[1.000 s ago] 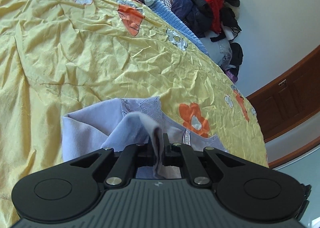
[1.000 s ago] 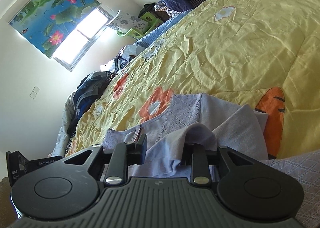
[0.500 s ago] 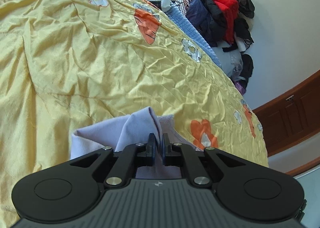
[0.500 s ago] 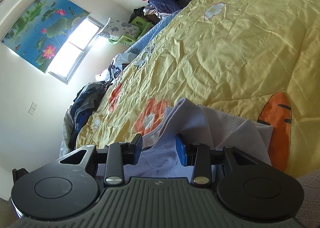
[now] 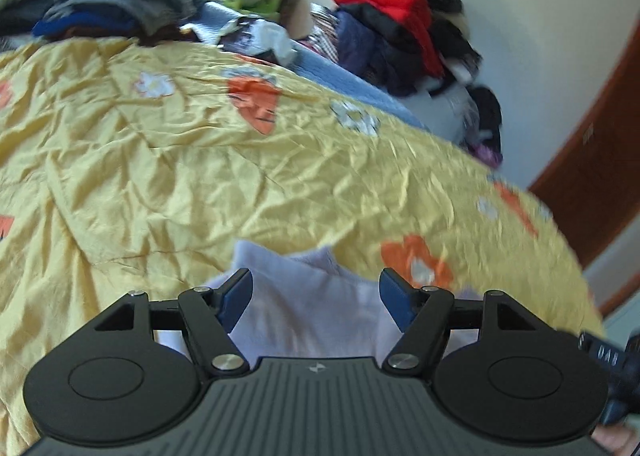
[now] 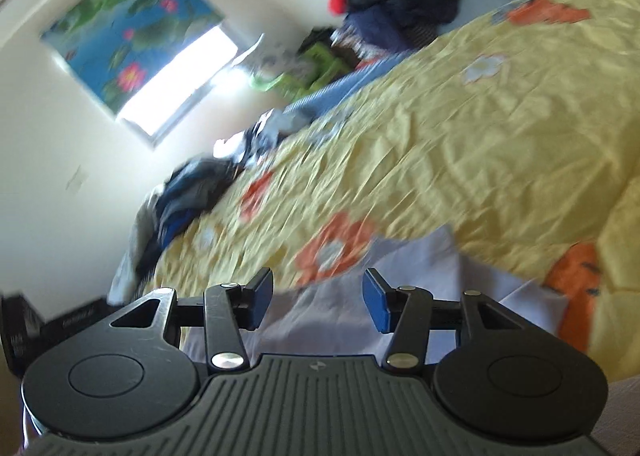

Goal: Fold small clothes

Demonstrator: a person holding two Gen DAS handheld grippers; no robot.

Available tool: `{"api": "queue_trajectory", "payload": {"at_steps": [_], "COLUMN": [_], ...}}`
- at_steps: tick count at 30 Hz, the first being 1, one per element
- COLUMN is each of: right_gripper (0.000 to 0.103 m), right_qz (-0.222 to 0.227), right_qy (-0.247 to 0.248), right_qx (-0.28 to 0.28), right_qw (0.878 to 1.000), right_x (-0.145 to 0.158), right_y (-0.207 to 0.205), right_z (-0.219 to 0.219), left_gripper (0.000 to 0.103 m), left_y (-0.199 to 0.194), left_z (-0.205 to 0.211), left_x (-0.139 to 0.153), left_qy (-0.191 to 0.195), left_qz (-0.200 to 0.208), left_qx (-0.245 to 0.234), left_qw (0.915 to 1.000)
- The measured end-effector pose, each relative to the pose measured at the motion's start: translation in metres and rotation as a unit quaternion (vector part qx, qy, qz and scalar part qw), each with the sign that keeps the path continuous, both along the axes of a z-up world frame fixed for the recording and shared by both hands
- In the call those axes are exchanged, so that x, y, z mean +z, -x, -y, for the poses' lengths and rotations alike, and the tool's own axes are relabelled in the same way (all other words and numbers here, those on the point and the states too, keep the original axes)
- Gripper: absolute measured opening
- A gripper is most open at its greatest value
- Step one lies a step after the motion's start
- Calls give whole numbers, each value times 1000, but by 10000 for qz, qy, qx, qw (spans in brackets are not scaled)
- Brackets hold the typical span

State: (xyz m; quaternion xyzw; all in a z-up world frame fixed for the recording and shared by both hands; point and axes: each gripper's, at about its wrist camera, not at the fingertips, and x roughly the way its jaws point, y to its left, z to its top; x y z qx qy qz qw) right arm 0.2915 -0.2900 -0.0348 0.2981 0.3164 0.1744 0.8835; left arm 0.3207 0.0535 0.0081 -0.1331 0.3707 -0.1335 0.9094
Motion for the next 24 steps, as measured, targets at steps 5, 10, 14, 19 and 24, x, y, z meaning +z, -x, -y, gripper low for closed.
{"api": "queue_trajectory", "payload": {"at_steps": [5,10,14,19,24], "right_gripper": [53,59,69,72,77], "right_qz": [-333,-26,61,-231,-86], "right_qy": [819,1214,1500,1659,1584], "right_qx": [-265,-413,309,-203,-241], "right_qw": [9957,9917,9882,9857,9871], "right_x": [-10,1,3,-5,1], "right_y": [-12,1,4,-3,11], "right_z": [-17,-25,-44,-38,-40], "left_gripper": [70,70,70,77,81], "left_y": [15,23,24,26,28], "left_z": [39,52,58,63,67], "left_x": [-17,-26,-32,-37,-41], "left_qy": [-998,-1305,-1574,-1726,-1842], "left_qz": [105,152,171,181,237], "left_qx": [-382,-427,-309,-249,-295], "left_qw": [9942,9904,9869,9845,9822]}}
